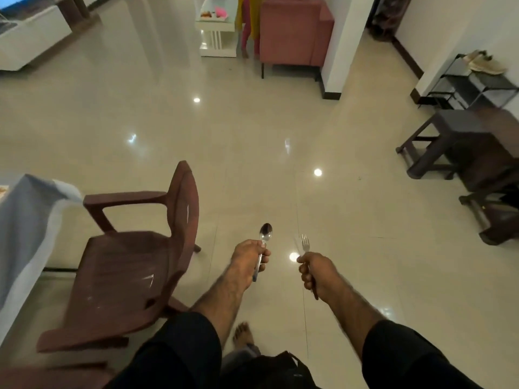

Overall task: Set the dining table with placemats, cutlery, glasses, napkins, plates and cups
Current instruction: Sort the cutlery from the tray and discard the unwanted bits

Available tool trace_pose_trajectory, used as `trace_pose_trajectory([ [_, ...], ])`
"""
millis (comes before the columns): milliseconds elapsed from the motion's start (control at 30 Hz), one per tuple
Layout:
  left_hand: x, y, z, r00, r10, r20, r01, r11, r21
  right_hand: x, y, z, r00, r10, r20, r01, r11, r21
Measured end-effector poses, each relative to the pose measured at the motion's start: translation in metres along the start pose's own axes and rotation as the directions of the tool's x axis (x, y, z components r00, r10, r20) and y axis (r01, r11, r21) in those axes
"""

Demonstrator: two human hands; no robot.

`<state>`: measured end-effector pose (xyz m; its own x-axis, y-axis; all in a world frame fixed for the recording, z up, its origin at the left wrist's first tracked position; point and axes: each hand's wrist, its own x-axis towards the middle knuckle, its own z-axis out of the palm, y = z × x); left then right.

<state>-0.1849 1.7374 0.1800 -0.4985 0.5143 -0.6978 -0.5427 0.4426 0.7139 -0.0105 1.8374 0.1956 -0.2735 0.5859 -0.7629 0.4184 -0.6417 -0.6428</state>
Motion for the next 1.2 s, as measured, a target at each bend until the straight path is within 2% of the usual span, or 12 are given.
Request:
trace_pose_trajectory([
  [100,0.039,0.058,0.008,0.999,0.002,0.051,-0.004,0.999,0.053,0.032,-0.062,0.013,1.000,-0.006,0.008,0.006,1.000,-0.010],
  [267,0.113,0.149,0.025,0.999,0.000,0.036,-0.002,0.997,0.073,0.090,-0.152,0.034,0.999,-0.037,-0.022,0.035,0.992,-0.118],
  [367,0.170,0.187,0.030,0.999,0.003,0.041,-0.006,0.997,0.075,0.144,-0.197,0.043,0.999,-0.019,-0.030,0.015,0.992,-0.122],
  [533,0.275,0.247,0.033,0.996,-0.050,-0.067,0.052,0.999,0.017,0.249,-0.293,0.063,1.000,0.002,0.003,-0.001,0.987,-0.158],
  [667,0.342,0.309,0.031,0.983,-0.080,-0.165,0.069,0.995,-0.068,0.321,-0.387,0.094,0.996,-0.013,0.088,0.037,0.961,-0.275],
  [867,0.408,0.399,-0.010,0.952,-0.053,-0.302,-0.017,0.974,-0.224,0.398,-0.505,0.198,0.960,-0.068,0.273,0.187,0.881,-0.436],
  [1033,0.487,0.462,-0.081,0.909,-0.113,-0.401,-0.052,0.924,-0.379,0.456,-0.574,0.306,0.895,-0.076,0.440,0.327,0.782,-0.530],
  [1100,0.523,0.484,-0.111,0.902,-0.150,-0.405,-0.040,0.905,-0.423,0.481,-0.594,0.348,0.881,-0.054,0.470,0.337,0.770,-0.542],
  [1200,0.566,0.518,-0.156,0.890,-0.228,-0.395,0.020,0.885,-0.466,0.511,-0.626,0.409,0.903,-0.002,0.429,0.264,0.791,-0.552],
])
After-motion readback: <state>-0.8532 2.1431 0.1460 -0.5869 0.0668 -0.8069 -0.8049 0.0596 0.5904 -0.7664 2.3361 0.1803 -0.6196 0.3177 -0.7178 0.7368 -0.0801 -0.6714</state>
